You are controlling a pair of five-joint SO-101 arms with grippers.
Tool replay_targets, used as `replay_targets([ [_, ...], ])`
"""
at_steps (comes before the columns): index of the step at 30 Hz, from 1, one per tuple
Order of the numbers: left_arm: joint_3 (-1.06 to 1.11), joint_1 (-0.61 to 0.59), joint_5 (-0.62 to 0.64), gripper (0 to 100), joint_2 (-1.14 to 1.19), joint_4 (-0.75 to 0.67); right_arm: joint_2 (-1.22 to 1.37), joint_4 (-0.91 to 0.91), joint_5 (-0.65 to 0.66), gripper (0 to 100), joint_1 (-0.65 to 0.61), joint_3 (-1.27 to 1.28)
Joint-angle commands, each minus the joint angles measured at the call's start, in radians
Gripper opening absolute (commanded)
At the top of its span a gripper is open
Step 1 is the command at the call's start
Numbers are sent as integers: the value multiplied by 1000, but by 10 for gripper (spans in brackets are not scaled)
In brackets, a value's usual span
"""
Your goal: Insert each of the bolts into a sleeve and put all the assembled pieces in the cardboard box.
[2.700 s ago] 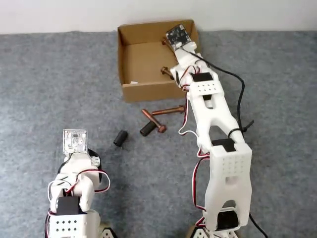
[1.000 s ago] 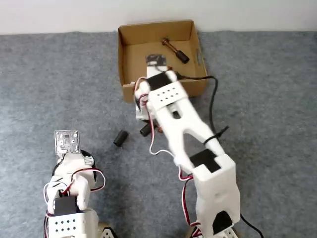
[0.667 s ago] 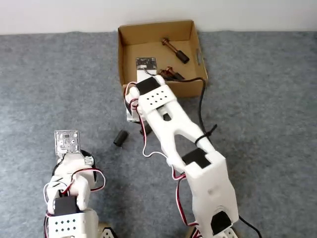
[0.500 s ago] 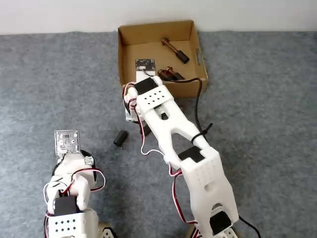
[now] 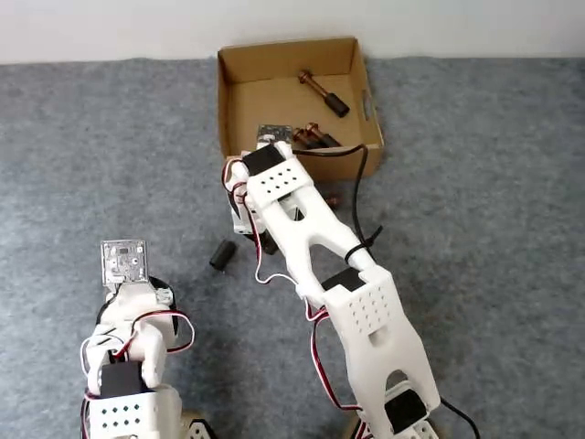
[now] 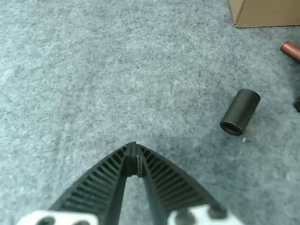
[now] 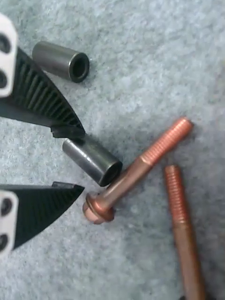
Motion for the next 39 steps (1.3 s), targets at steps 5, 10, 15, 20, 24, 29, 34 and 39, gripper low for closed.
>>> replay_targets([
  [5,-5,-3,-12,5,-6,-18,31,1,-11,139,-4,-43],
  [10,-5,-3,-12,5,-6,-18,76,-61,-11,139,-1,-43],
  [15,-5,-3,-12,5,-6,-18,87,-99,-6,139,21,-43],
  [20,-5,-3,-12,5,-6,-18,87,-94,-2,139,81,-43],
  [24,-5,-2,-12,5,-6,-18,87,-88,44,139,87,-43],
  [29,-5,-2,-12,5,-6,-18,85,-96,112,139,67,-43],
  [34,-5,-2,-12,5,-6,-18,85,-88,175,61,53,-43],
  [39,-5,-2,-12,5,-6,-18,59,-64,212,9,47,-58],
])
